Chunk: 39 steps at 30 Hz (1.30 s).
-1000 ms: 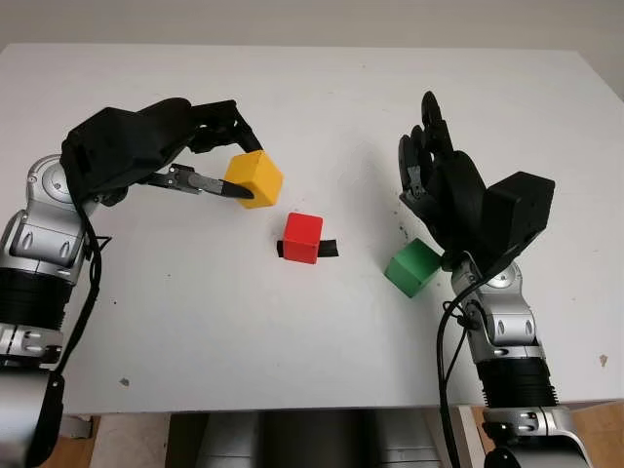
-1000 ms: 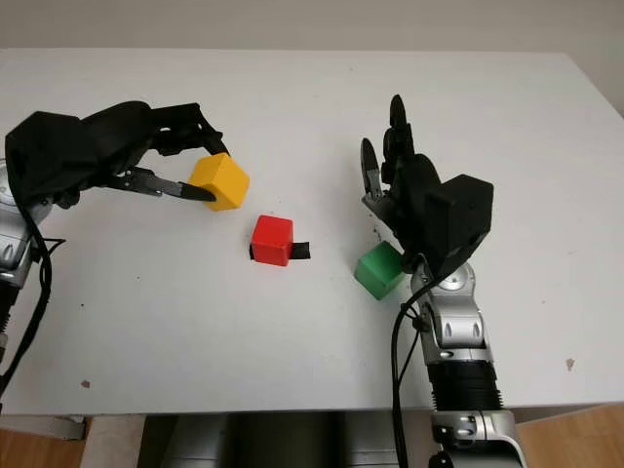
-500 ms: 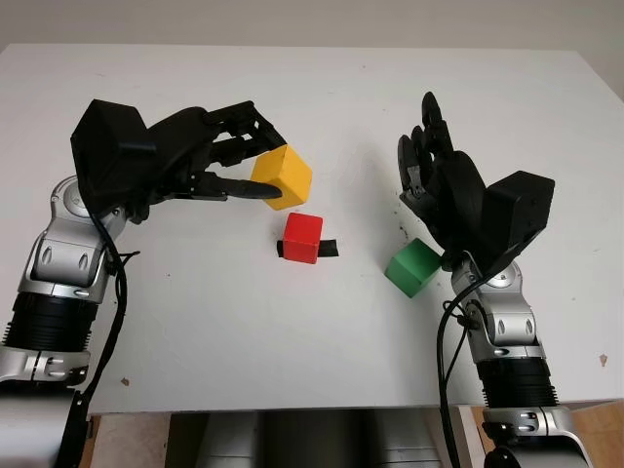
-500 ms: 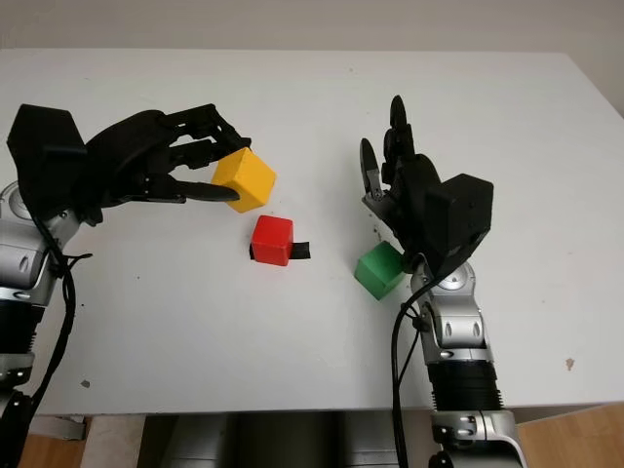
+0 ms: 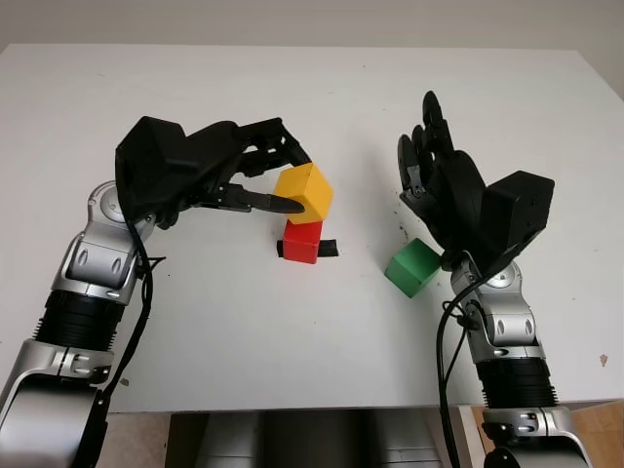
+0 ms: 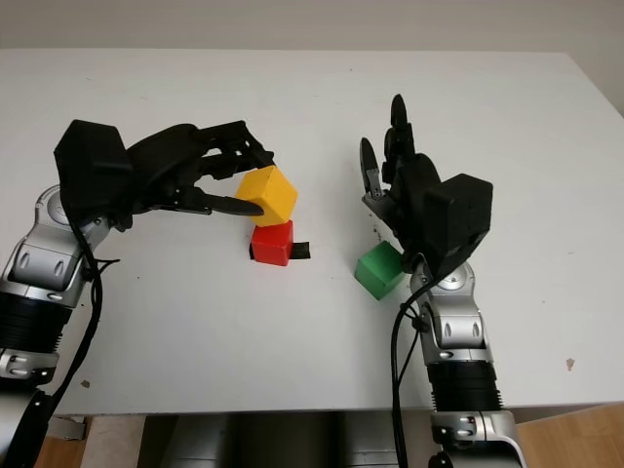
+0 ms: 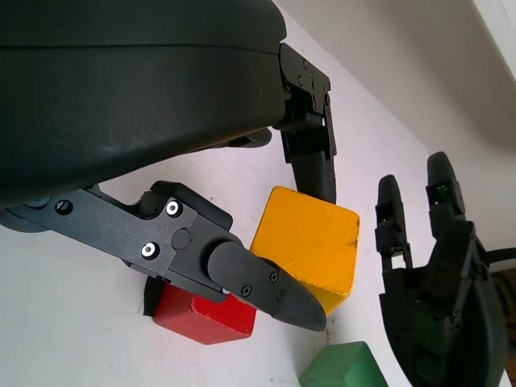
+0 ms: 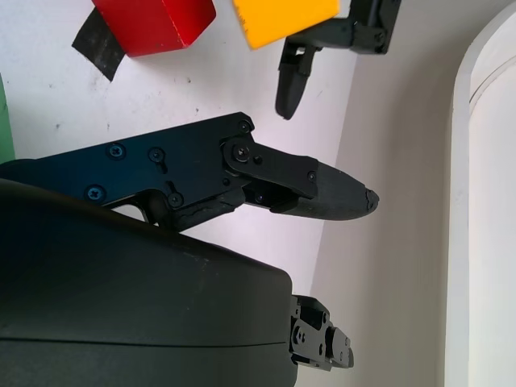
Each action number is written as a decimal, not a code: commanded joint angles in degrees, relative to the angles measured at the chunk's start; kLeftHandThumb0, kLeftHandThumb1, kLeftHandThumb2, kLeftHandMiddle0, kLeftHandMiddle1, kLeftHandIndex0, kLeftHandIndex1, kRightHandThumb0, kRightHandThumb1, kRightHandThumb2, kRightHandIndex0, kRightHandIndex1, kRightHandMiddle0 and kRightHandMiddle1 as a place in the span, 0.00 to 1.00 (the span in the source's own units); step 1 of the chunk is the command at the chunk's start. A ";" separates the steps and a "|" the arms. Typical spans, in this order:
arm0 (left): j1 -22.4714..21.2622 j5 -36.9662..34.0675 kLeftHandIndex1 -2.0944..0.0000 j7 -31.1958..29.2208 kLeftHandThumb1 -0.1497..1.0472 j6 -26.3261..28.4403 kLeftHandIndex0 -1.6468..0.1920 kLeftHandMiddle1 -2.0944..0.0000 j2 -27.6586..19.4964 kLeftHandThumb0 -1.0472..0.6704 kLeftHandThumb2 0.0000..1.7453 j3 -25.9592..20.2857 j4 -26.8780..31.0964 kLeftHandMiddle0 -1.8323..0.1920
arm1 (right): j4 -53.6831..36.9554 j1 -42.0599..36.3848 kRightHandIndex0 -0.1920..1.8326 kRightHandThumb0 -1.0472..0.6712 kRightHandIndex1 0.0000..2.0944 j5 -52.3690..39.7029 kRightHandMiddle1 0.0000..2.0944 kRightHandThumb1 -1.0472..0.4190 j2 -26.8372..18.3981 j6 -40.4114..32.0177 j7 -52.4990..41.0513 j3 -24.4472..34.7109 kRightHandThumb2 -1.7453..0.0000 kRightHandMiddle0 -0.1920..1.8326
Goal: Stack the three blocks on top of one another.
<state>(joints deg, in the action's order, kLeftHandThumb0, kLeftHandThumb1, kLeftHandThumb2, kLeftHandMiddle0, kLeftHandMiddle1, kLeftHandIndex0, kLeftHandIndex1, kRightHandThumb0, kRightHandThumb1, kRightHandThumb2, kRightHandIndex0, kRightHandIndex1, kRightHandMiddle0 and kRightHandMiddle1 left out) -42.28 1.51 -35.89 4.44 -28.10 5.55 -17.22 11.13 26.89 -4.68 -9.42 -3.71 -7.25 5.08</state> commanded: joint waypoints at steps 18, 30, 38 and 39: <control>-4.55 9.08 0.21 -0.19 0.97 -4.26 0.76 0.97 -1.10 0.35 0.03 3.06 -1.10 0.77 | -1.33 -0.86 0.00 0.26 0.00 -0.23 0.00 0.00 0.51 0.47 0.33 0.00 0.64 0.00; -4.97 9.32 0.19 -1.05 0.98 -5.25 0.76 0.97 -1.51 0.33 0.03 2.85 -1.49 0.77 | -0.74 -0.45 0.00 0.27 0.00 -0.06 0.00 0.00 0.79 0.72 0.68 0.12 0.64 0.00; -5.21 9.24 0.19 -1.97 0.99 -4.56 0.76 0.98 -1.63 0.33 0.03 2.78 -1.34 0.78 | -0.91 -0.46 0.00 0.26 0.00 -0.08 0.00 0.00 0.96 0.45 0.81 0.06 0.64 0.00; -5.14 9.23 0.18 -1.90 0.99 -4.72 0.76 0.97 -1.55 0.32 0.03 2.76 -1.39 0.78 | -0.90 -0.46 0.00 0.26 0.00 -0.07 0.00 0.00 0.95 0.41 0.81 0.06 0.65 0.00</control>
<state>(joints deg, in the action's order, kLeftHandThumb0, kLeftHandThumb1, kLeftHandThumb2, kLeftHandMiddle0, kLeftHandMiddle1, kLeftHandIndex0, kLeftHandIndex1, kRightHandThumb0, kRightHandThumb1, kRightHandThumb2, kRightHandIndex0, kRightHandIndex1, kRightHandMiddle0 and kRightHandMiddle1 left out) -45.76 11.07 -37.72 0.23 -29.37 8.39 -19.41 10.88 26.61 -4.71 -8.66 -3.55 -6.60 5.07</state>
